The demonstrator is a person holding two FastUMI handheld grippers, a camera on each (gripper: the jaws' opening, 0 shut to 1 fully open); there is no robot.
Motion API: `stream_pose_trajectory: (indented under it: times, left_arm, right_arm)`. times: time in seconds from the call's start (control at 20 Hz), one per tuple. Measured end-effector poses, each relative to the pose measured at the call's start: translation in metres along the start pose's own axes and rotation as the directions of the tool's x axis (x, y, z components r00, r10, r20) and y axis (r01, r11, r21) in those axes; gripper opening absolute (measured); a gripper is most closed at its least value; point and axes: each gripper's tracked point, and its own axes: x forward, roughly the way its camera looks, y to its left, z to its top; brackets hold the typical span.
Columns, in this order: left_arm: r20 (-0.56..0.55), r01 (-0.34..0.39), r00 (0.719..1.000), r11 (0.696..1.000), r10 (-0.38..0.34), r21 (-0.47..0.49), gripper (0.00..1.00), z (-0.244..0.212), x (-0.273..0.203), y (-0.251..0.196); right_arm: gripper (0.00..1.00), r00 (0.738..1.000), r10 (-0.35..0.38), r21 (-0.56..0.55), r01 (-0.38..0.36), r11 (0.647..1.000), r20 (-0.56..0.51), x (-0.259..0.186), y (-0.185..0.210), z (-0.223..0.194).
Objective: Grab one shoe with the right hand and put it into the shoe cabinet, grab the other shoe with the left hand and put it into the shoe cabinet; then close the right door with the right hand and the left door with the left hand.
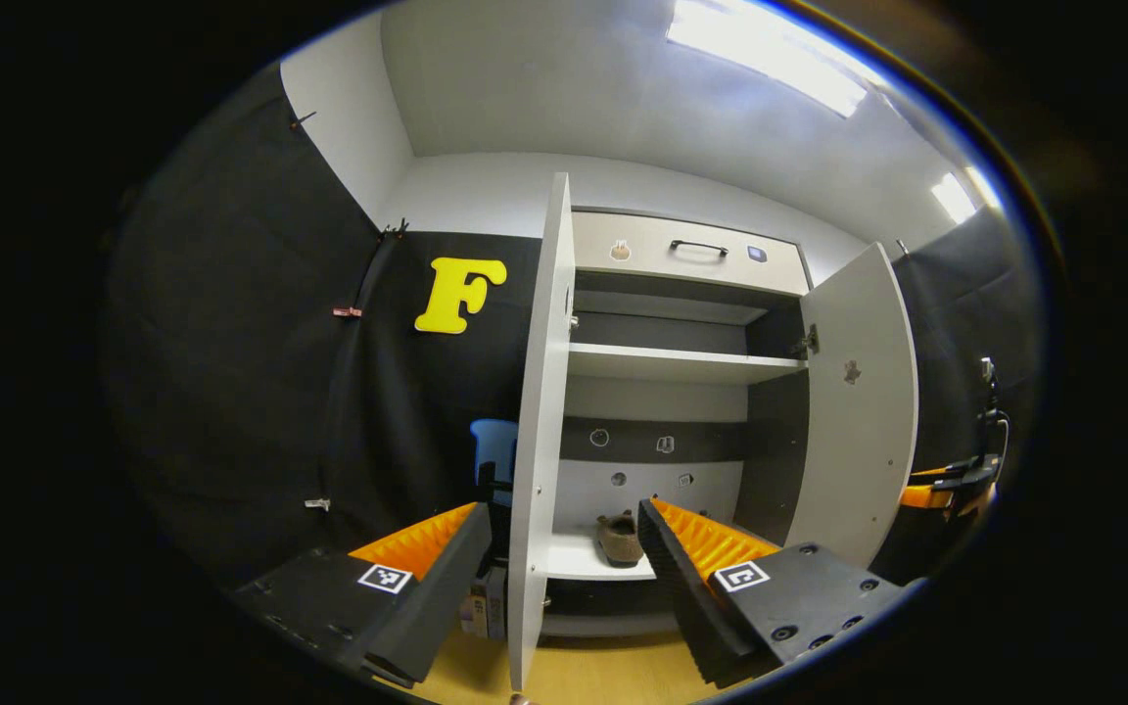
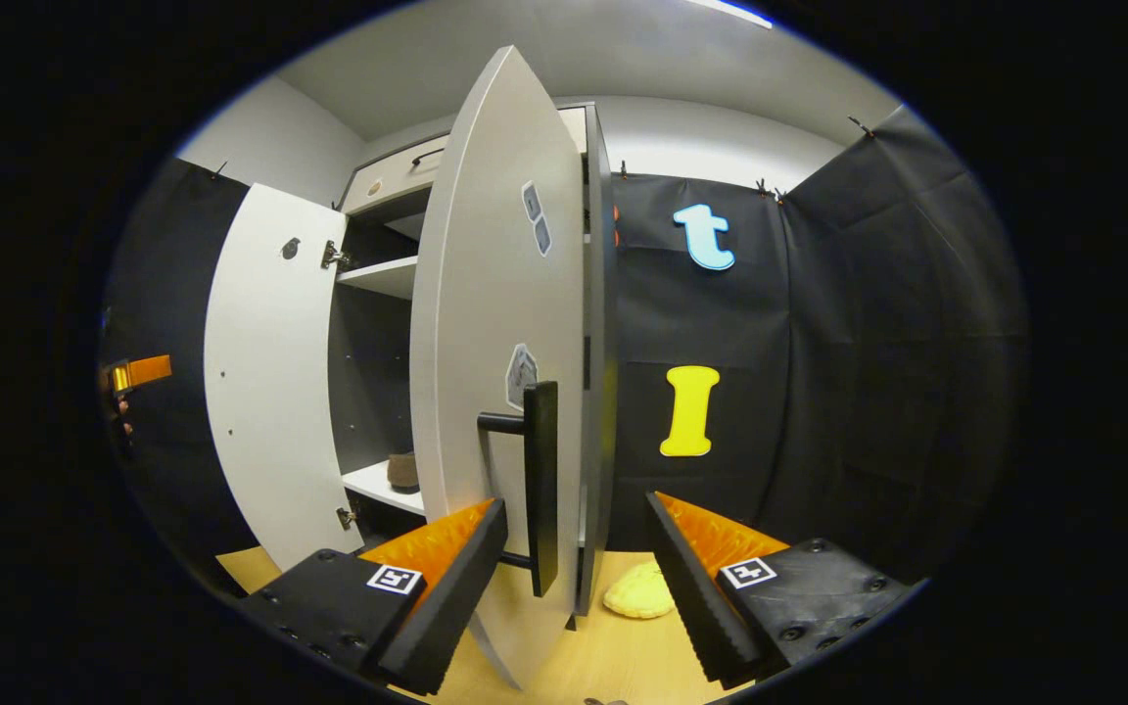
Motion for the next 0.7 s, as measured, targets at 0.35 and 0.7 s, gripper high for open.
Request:
stream_pose_trajectory:
  times: [0.35, 0.7]
  left_arm:
    - [-0.023, -0.006, 1.000, 0.997, 0.008, 0.076, 0.95, 0.004, -0.004, 0.047]
    - [-0.061, 0.011, 0.998, 0.996, -0.006, 0.085, 0.95, -0.013, 0.008, 0.091]
  right_arm:
    - [1.00, 0.996, 0.091, 0.009, -0.091, 0.996, 0.006, 0.054, 0.092, -0.006]
    - [0.98, 0.994, 0.110, 0.014, -0.110, 0.994, -0.014, 0.086, 0.143, -0.015]
